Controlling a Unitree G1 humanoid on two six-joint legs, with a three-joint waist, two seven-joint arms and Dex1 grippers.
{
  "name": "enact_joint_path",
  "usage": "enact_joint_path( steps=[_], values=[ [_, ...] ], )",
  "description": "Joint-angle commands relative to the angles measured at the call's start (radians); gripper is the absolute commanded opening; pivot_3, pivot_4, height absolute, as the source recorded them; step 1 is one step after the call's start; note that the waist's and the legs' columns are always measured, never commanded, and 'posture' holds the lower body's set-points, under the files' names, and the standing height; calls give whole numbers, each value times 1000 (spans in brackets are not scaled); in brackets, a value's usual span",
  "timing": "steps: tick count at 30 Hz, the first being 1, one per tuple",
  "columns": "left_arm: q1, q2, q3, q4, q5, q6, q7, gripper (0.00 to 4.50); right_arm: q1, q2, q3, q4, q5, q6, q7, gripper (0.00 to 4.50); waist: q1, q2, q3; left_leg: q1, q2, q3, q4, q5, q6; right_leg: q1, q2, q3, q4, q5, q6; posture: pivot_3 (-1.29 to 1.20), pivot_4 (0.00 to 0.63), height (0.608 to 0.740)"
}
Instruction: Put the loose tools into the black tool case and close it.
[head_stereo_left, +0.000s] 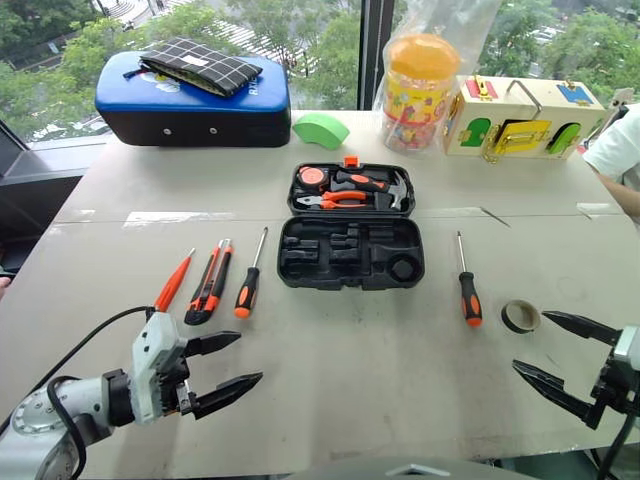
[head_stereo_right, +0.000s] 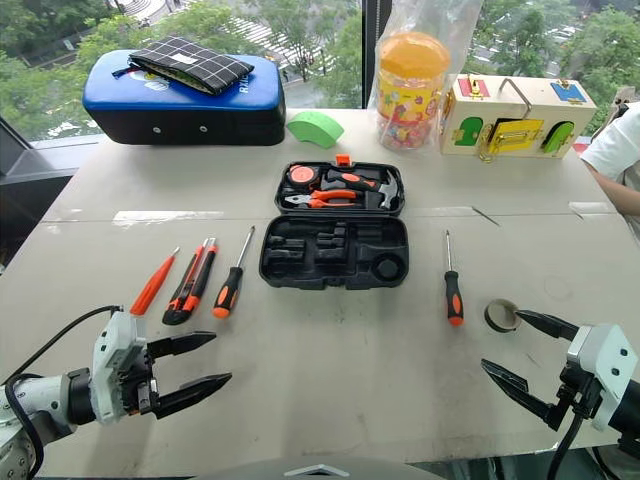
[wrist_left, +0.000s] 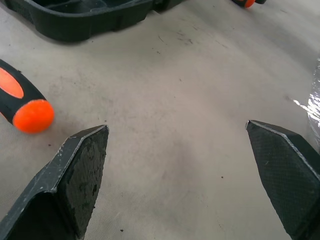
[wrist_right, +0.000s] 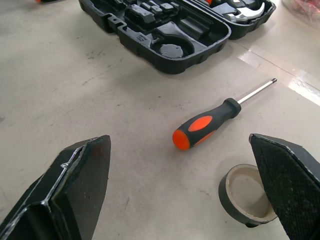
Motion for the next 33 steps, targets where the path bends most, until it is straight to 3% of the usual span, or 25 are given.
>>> enact_joint_path(
  steps=[1, 4, 10, 18, 21, 27, 30, 33],
  values=[
    [-27, -66, 30, -6, -37, 8, 98, 4471, -51, -6, 0, -1, 25, -8, -28, 4500, 0, 0, 0, 0, 0, 0, 0, 0, 0, 0, 0, 0, 0, 0, 0, 0, 150, 740],
    [-116, -210, 76, -43, -72, 72, 378, 4471, -154, -18, 56, -28, 86, 40, -65, 4500, -1, 1, 1, 1, 0, 2, 1, 0, 0, 1, -2, -1, 0, 0, 0, 0, 150, 740],
    [-234, -336, -3, -211, 6, 296, 827, 4471, -235, -89, 111, -106, 198, 92, -21, 4500, 12, -4, -1, -1, 1, -1, 6, -1, 3, 1, -5, -12, 2, 0, 1, 0, 150, 740],
    [-370, -425, -229, -175, 144, 412, 1040, 4471, -312, -140, 138, -141, 236, 139, -70, 4500, 27, -6, -3, -2, 0, -1, 13, -5, 2, 4, -5, -12, 3, 1, 1, 0, 150, 740],
    [-399, -438, -238, -127, 170, 418, 1064, 3689, -329, -149, 145, -153, 237, 149, -90, 4500, 27, -6, -3, -2, 0, -1, 13, -6, 2, 4, -4, -12, 3, 1, 1, 0, 150, 740],
    [-422, -442, -228, -86, 193, 364, 1027, 944, -351, -150, 160, -161, 235, 165, -120, 4500, 29, -5, -4, -2, 0, -1, 13, -6, 2, 4, -4, -12, 3, 1, 1, 0, 150, 740],
    [-482, -471, -137, -132, 100, 265, 961, 830, -353, -141, 162, -166, 237, 167, -138, 4500, 29, -6, -3, -2, 0, -1, 13, -6, 2, 4, -5, -12, 3, 0, 0, 0, 150, 740],
    [-568, -432, -79, -127, 22, 282, 912, 830, -352, -133, 159, -179, 249, 170, -160, 4500, 31, -7, -3, -3, 0, -3, 14, -6, 2, 4, -4, -14, 3, 1, 0, 0, 150, 740]
  ],
)
